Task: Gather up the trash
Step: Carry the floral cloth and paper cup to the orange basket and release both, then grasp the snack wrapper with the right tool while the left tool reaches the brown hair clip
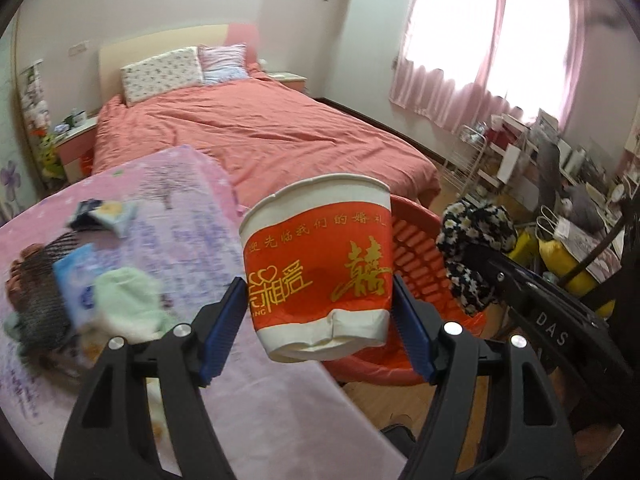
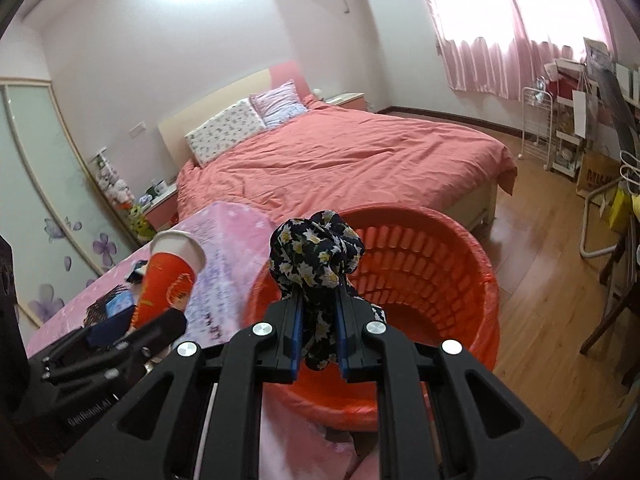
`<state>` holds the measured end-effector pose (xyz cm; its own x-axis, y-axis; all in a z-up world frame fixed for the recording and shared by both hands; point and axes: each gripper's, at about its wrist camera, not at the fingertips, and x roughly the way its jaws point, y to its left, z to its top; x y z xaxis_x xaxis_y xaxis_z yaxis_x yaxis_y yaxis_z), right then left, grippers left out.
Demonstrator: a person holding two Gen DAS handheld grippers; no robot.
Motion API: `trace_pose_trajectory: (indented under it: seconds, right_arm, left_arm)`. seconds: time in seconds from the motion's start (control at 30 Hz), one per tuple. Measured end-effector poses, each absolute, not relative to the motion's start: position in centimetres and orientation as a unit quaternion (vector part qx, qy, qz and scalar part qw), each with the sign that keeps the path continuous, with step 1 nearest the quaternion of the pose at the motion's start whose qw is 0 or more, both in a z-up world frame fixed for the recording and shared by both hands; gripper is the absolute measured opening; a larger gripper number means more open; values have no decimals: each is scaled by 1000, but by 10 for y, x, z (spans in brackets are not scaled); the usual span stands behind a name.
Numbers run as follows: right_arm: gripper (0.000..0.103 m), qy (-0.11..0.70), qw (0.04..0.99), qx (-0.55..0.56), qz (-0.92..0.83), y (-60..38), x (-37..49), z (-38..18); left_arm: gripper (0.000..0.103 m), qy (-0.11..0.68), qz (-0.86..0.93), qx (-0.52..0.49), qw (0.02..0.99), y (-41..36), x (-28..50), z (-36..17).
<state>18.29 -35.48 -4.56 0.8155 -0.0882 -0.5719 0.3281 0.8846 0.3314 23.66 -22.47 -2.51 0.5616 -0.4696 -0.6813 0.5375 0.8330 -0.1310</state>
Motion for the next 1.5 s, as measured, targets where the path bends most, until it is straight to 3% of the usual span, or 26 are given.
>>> trace_pose_trajectory:
  seconds: [0.4,0.53,0.6,0.77,1.0,1.5]
  right_arm:
    - [16,286,920,243,-117,-388,196,-59]
    - [33,291,915,251,-120,-390,199,-64]
    - [38,293,914,252,-123,-393,198,-65]
    - [44,297,913,243,-139,-391,193,-63]
    - [44,307,918,211,-135,-369,193,-54]
    - [45,340,926,152,-62,-285,200,-47]
  left_arm:
    - [71,389,-297,71,869,-269,264,-53]
    - [83,393,-283,73,872,-267,268,-59]
    - [84,395,-278,71,873,-261,270,-59]
    - [87,402,-255,48,878,-233,274,-57]
    - [89,389,-216,37,895,-185,266,-45]
    - [89,374,-51,11,926,-6,261,-38]
